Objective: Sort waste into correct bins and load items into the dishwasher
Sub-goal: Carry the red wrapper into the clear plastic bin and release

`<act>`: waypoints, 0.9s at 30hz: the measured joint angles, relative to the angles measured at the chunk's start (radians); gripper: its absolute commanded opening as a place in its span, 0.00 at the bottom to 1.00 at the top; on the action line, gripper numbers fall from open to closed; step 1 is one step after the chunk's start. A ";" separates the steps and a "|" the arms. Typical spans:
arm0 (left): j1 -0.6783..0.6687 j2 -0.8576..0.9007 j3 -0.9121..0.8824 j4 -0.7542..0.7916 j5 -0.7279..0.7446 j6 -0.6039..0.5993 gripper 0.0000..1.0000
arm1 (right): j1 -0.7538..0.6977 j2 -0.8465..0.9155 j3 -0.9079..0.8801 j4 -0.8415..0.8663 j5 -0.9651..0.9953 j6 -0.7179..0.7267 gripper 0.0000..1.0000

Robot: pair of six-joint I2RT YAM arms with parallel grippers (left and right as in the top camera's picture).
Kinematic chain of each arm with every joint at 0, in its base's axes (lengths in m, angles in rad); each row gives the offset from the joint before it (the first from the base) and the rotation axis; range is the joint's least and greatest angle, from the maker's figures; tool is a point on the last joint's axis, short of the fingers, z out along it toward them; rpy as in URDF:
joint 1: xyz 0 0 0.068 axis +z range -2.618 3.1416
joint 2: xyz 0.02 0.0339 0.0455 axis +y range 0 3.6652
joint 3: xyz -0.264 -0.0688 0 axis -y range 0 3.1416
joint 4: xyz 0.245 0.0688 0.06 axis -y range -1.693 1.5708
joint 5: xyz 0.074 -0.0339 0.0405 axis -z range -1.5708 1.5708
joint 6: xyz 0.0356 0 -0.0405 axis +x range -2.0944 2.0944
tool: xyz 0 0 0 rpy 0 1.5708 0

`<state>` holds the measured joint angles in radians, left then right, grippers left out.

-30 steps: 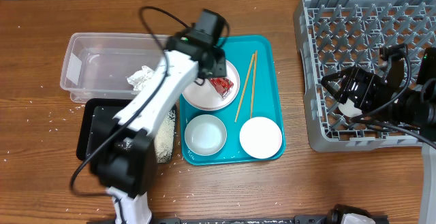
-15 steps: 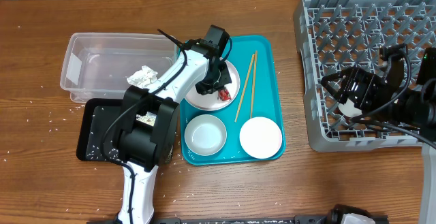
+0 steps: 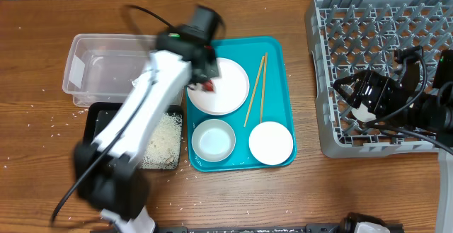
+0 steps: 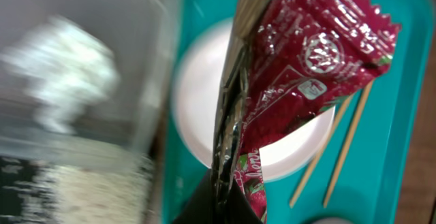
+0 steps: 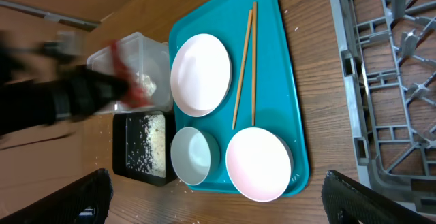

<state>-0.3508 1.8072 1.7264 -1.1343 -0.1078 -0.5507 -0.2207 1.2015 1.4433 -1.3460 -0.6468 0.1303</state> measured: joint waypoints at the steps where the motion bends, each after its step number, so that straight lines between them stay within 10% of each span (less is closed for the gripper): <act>1: 0.033 -0.034 0.009 -0.003 -0.011 0.009 0.04 | 0.000 0.000 0.000 0.000 0.000 0.000 1.00; 6: 0.231 -0.057 0.014 -0.006 -0.025 0.058 0.11 | 0.000 0.000 0.000 0.000 0.000 0.000 1.00; 8: 0.293 -0.014 0.007 0.003 -0.026 0.085 0.57 | 0.000 0.000 0.000 0.000 0.000 0.000 1.00; 15: 0.412 0.151 -0.027 -0.017 0.019 0.167 0.64 | 0.000 0.000 0.000 -0.001 0.016 0.000 1.00; 24: 0.341 -0.116 -0.001 -0.137 0.079 0.262 0.67 | 0.000 0.000 0.000 0.012 0.057 0.000 1.00; 26: 0.277 -0.226 0.007 -0.156 0.079 0.274 0.99 | 0.000 0.000 0.000 0.033 0.061 0.001 1.00; 27: 0.242 -0.283 0.012 -0.166 0.078 0.283 1.00 | 0.000 0.000 0.000 0.037 0.061 0.000 1.00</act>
<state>-0.1085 1.5242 1.7386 -1.2999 -0.0299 -0.2680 -0.2207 1.2015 1.4433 -1.3090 -0.5858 0.1303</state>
